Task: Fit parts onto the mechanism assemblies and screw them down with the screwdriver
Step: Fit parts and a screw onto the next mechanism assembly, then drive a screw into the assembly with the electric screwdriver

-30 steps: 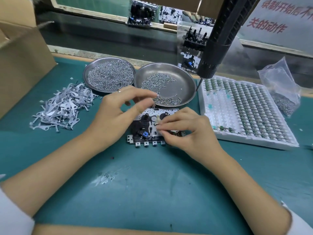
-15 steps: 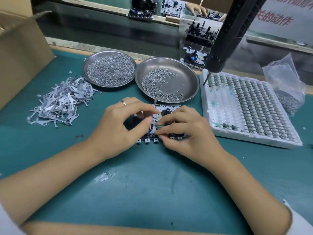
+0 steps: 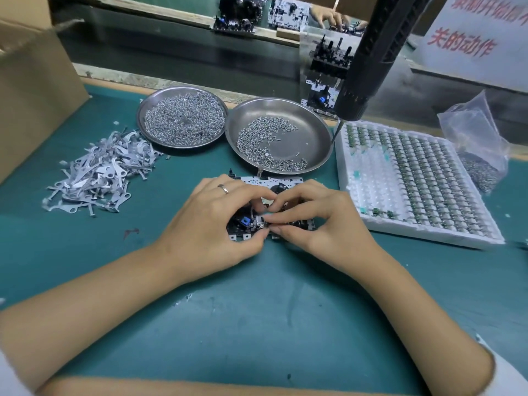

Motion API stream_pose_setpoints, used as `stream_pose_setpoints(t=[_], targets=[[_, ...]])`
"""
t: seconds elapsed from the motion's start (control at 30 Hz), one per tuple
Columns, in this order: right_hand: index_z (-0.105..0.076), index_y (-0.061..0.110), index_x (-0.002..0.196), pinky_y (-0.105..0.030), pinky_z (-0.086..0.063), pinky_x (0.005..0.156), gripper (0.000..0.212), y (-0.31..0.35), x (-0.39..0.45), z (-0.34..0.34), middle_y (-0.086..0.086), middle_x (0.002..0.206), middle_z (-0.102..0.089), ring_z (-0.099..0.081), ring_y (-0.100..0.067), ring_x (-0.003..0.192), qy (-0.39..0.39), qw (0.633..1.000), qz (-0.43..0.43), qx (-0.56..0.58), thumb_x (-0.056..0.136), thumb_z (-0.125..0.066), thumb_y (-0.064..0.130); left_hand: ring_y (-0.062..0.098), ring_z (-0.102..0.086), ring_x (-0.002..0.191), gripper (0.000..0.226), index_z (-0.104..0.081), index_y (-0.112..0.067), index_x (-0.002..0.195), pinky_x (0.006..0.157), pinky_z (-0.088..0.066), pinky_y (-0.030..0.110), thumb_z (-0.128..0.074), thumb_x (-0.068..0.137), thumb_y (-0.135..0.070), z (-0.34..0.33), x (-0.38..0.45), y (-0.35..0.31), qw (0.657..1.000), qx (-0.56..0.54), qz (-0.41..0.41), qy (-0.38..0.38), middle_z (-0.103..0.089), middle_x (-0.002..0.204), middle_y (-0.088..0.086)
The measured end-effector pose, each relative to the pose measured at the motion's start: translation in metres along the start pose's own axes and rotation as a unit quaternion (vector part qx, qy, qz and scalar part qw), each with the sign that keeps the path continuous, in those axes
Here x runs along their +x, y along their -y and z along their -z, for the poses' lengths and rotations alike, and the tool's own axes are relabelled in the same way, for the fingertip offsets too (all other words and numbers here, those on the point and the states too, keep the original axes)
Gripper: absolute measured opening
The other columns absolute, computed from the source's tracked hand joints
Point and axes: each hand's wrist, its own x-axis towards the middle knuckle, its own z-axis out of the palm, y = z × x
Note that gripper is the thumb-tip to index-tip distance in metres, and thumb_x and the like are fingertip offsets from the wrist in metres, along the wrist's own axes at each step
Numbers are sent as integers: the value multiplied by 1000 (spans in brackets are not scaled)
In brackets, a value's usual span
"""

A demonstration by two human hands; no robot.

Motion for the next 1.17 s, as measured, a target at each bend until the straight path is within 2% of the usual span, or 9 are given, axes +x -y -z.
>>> stream_pose_setpoints(t=[0.17, 0.27, 0.4, 0.5, 0.57, 0.7, 0.8, 0.93, 1.17], targets=[[-77, 9, 88, -25, -46, 76, 17, 3, -1, 2, -1, 84, -65, -59, -15, 81, -34, 999, 2, 5, 74, -76, -2, 0, -48, 87, 32, -71, -22, 101, 87, -35, 24, -72, 70, -27, 1, 2, 2, 1000, -27, 7, 2, -64, 86, -18], [-71, 11, 102, -21, -46, 77, 24, 10, 3, 8, -2, 86, -64, -59, -9, 80, -203, 979, 16, 12, 80, -67, 0, 1, -50, 87, 25, -73, -23, 94, 88, -36, 28, -73, 69, -28, 0, 3, 4, 999, -35, 7, 4, -66, 87, -17], [-49, 18, 132, -38, -47, 91, 49, 22, 32, 37, 0, 109, -57, -55, -14, 100, -388, 921, -12, 7, 86, -65, 16, 0, -52, 87, 24, -73, -27, 91, 90, -37, 27, -69, 70, -38, 0, 2, 6, 998, -62, 8, 3, -65, 86, -22], [-26, 20, 146, -30, -46, 95, 77, 35, 64, 63, 3, 119, -53, -55, -8, 106, -377, 925, -27, 16, 84, -69, 29, 0, -52, 87, 28, -73, -29, 90, 89, -36, 27, -63, 70, -45, 0, 3, 7, 997, -75, 6, -1, -65, 85, -23], [-21, 19, 147, -25, -49, 90, 79, 44, 82, 72, 8, 113, -58, -60, -4, 100, -365, 930, -2, 35, 85, -69, 25, -2, -52, 87, 27, -73, -31, 90, 89, -36, 27, -63, 69, -45, -1, 3, 8, 997, -78, 5, -4, -64, 85, -25], [-33, 15, 136, -17, -49, 77, 61, 55, 101, 67, 21, 94, -57, -60, 1, 86, -404, 911, 20, 85, 87, -69, 19, -3, -52, 88, 26, -72, -34, 89, 90, -36, 27, -63, 68, -47, -4, 3, 9, 996, -85, 5, -9, -64, 84, -26], [-40, 11, 126, -35, -54, 65, 45, 59, 100, 50, 5, 81, -58, -61, -19, 68, -407, 899, 11, 158, 89, -65, 16, -2, -52, 87, 26, -73, -33, 88, 89, -35, 26, -62, 68, -46, -5, 5, 8, 996, -86, 5, -10, -65, 83, -24], [-47, 13, 98, -29, -46, 50, 17, 60, 83, 28, -5, 65, -52, -50, -21, 46, -372, 891, 35, 259, 88, -61, 14, -1, -52, 84, 28, -74, -30, 89, 90, -35, 26, -62, 69, -45, -4, 5, 7, 996, -85, 11, -6, -67, 83, -20], [-44, 11, 87, -25, -41, 42, 20, 66, 62, 3, -2, 55, -50, -48, -18, 38, -331, 874, 58, 352, 82, -60, 21, 10, -57, 83, 22, -74, -25, 88, 88, -40, 33, -76, 66, -29, -5, 4, 7, 997, -71, 12, -9, -69, 85, -17]])
